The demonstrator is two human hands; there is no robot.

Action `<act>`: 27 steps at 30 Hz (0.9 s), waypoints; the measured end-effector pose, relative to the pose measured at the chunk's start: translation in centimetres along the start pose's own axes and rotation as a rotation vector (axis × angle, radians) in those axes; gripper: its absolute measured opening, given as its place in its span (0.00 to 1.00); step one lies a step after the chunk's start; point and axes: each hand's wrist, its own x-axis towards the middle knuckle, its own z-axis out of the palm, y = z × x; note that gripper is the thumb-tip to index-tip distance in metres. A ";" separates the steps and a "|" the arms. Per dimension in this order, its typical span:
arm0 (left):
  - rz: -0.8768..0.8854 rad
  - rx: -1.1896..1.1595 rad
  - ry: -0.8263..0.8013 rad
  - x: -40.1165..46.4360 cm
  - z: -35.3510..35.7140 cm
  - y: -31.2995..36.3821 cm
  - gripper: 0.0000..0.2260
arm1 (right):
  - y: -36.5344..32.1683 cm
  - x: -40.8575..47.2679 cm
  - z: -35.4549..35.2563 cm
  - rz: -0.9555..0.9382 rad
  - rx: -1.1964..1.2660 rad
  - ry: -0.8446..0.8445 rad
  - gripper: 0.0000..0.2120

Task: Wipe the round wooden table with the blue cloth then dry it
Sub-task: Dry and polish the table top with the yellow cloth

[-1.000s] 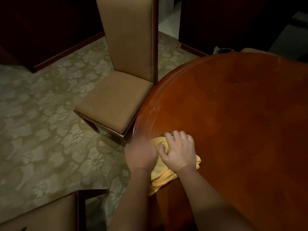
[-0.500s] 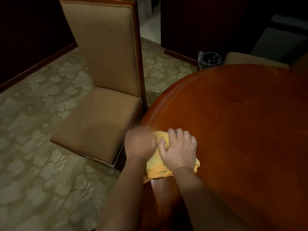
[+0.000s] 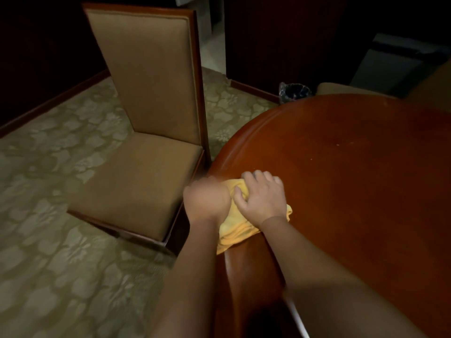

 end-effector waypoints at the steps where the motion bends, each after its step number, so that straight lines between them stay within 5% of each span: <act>1: -0.007 0.007 -0.002 -1.3 -0.6 0.0 0.14 | -0.2 -1.4 -0.4 -0.006 0.001 -0.003 0.19; 12: -0.090 -0.027 -0.036 -14.5 -6.5 1.5 0.12 | -0.7 -14.1 -4.3 -0.134 -0.003 -0.079 0.18; 27: 0.074 -0.114 -0.059 -2.5 -1.6 0.7 0.13 | -0.3 -4.4 -1.5 0.104 -0.044 -0.006 0.20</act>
